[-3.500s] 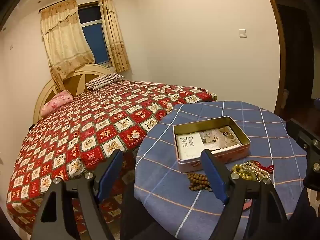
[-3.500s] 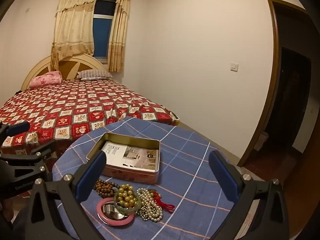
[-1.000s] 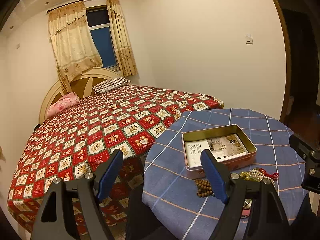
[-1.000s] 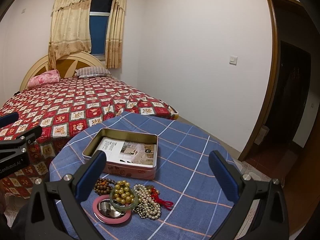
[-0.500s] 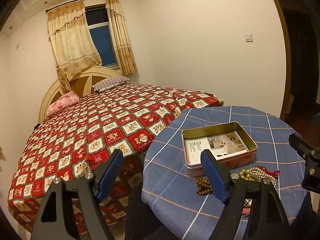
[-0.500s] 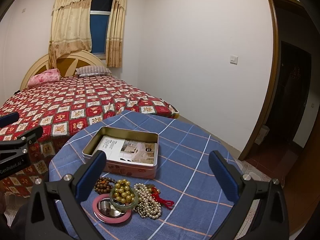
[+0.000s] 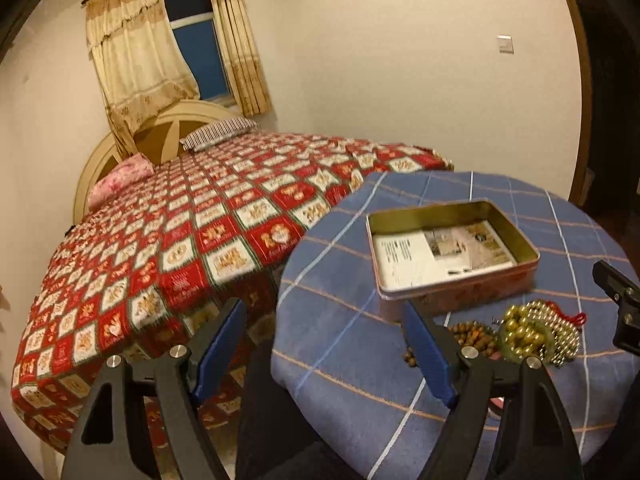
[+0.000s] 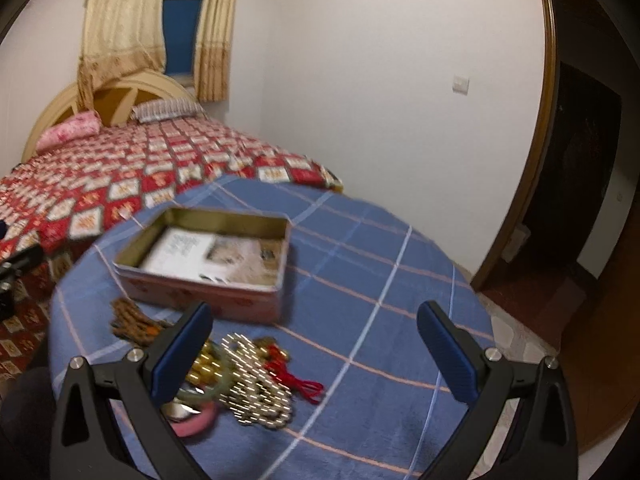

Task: Organize jewelry
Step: 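Grasp the pearl necklace with the right gripper while the left gripper grasps the brown wooden bead strand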

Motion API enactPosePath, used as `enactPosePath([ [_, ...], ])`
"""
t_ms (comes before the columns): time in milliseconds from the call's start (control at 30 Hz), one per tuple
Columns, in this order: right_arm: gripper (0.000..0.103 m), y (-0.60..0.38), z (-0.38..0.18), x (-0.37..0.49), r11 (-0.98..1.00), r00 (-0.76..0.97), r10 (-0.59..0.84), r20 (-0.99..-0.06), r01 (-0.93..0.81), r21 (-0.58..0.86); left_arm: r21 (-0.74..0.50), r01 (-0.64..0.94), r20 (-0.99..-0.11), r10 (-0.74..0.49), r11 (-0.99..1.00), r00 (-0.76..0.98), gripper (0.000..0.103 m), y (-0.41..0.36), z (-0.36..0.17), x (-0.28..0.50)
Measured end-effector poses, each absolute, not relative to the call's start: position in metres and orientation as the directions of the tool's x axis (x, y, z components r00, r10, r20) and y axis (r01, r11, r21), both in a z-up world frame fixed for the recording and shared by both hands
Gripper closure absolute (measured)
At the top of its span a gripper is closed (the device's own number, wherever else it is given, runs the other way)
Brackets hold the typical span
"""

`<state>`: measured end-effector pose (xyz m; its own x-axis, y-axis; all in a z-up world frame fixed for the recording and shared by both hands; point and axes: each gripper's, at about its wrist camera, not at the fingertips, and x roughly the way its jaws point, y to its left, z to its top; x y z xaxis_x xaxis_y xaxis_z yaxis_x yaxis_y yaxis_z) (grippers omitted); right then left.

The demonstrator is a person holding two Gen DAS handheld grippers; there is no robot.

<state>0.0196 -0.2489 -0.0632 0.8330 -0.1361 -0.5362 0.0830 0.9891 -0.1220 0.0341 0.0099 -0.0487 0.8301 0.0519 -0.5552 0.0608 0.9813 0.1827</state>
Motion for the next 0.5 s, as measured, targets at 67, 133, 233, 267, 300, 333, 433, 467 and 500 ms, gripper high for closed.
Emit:
enactPosePath([
  [67,0.003,-0.258,-0.073,0.024,0.989,0.815,-0.144,-0.562,0.096,-0.114,0.189,0.068,-0.572,0.054,0.98,0.819,0.023,0.007,-0.06,0.039],
  [133,0.008,-0.267,-0.083,0.028,0.989,0.791,-0.146,-0.594,0.104,-0.105,0.189,0.089,-0.594,0.041,0.978,0.803,0.023,0.002,-0.071,0.044],
  [233,0.014,-0.276,-0.094,0.032,0.991,0.766,-0.137,-0.629,0.107,-0.085,0.171,0.125,-0.622,0.008,0.977,0.783,0.023,-0.006,-0.082,0.051],
  [267,0.017,-0.278,-0.098,0.034,0.991,0.758,-0.132,-0.638,0.104,-0.081,0.167,0.142,-0.63,-0.005,0.976,0.777,0.023,-0.011,-0.084,0.053],
  [300,0.019,-0.279,-0.101,0.035,0.992,0.75,-0.127,-0.649,0.1,-0.079,0.171,0.154,-0.628,-0.012,0.973,0.778,0.023,-0.016,-0.086,0.055],
  [333,0.023,-0.28,-0.103,0.036,0.992,0.747,-0.123,-0.654,0.096,-0.077,0.177,0.162,-0.624,-0.017,0.971,0.781,0.023,-0.019,-0.087,0.055],
  [433,0.028,-0.281,-0.105,0.035,0.995,0.74,-0.1,-0.665,0.083,-0.057,0.193,0.191,-0.621,-0.031,0.962,0.783,0.023,-0.031,-0.094,0.06],
  [467,0.03,-0.281,-0.106,0.036,0.996,0.74,-0.088,-0.666,0.074,-0.05,0.196,0.198,-0.626,-0.033,0.961,0.779,0.023,-0.034,-0.097,0.062],
  [500,0.031,-0.28,-0.106,0.036,0.997,0.739,-0.078,-0.669,0.065,-0.045,0.196,0.2,-0.632,-0.033,0.96,0.775,0.023,-0.035,-0.101,0.065],
])
